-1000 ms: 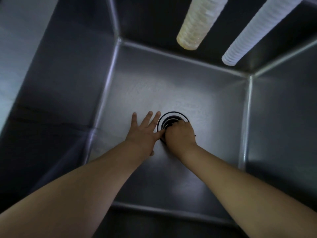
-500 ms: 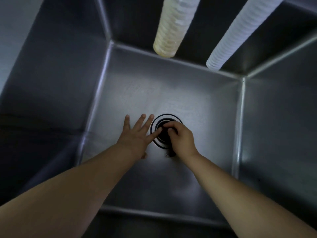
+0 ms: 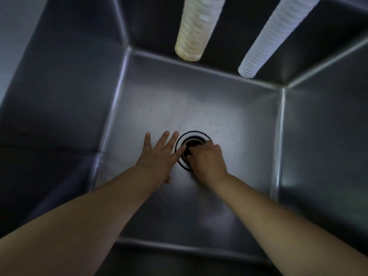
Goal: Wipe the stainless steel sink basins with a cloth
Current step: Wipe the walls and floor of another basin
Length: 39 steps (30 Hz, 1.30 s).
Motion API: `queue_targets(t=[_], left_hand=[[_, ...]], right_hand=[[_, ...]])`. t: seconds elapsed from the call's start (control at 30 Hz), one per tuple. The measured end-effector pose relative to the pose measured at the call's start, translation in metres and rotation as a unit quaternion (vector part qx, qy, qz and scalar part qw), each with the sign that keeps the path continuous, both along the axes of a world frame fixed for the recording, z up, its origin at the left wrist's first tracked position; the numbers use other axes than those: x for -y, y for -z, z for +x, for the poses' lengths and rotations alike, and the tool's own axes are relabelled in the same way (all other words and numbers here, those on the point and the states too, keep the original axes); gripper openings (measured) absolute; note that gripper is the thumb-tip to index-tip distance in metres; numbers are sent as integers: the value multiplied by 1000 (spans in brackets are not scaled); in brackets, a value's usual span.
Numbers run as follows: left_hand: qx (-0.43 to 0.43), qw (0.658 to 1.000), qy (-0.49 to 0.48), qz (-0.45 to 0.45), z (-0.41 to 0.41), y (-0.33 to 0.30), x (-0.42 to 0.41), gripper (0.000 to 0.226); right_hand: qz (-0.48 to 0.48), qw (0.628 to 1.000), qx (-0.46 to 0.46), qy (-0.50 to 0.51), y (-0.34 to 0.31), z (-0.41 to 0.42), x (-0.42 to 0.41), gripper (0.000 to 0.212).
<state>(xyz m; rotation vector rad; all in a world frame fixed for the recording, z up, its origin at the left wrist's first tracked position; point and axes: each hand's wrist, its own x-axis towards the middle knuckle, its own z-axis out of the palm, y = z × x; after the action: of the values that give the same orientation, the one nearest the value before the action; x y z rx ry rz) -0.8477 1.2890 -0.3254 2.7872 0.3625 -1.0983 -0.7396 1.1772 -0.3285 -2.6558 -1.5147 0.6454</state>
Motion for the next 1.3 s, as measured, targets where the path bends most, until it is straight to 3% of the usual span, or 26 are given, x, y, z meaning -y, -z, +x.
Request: queue_targets(t=[0.2, 0.37, 0.47, 0.57, 0.67, 0.77, 0.83, 0.9, 0.97, 1.07, 1.3], left_hand=[[-10, 1000, 7, 2, 1, -4, 0, 102], [-19, 1000, 14, 5, 3, -5, 2, 99], [-17, 1000, 18, 8, 2, -4, 1, 97], [-6, 1000, 17, 9, 1, -2, 1, 99], [0, 1000, 17, 10, 0, 0, 1, 100], [4, 1000, 16, 13, 0, 1, 0, 104], [8, 1000, 9, 15, -1, 1, 1, 108], [16, 1000, 0, 18, -2, 0, 0, 112], [26, 999, -2, 22, -3, -3, 1, 113], [54, 998, -8, 25, -8, -11, 2, 110], [68, 984, -140, 82, -47, -33, -22, 101]], right_hand=[[-165, 984, -12, -68, -3, 6, -18, 42], [-203, 974, 13, -96, -1, 5, -21, 35], [-138, 986, 42, -87, 6, 1, -13, 28], [29, 999, 20, -2, 9, -5, 7, 26], [192, 975, -45, 103, 6, -7, 28, 30], [302, 940, 1, 158, 0, 5, 53, 30], [288, 936, 64, 190, -2, 19, 67, 33], [205, 949, 127, 202, -1, 33, 77, 35], [110, 964, 173, 171, 4, 42, 79, 37], [80, 966, 212, 123, 6, 56, 64, 40], [121, 981, 87, 122, 17, 70, -33, 52]])
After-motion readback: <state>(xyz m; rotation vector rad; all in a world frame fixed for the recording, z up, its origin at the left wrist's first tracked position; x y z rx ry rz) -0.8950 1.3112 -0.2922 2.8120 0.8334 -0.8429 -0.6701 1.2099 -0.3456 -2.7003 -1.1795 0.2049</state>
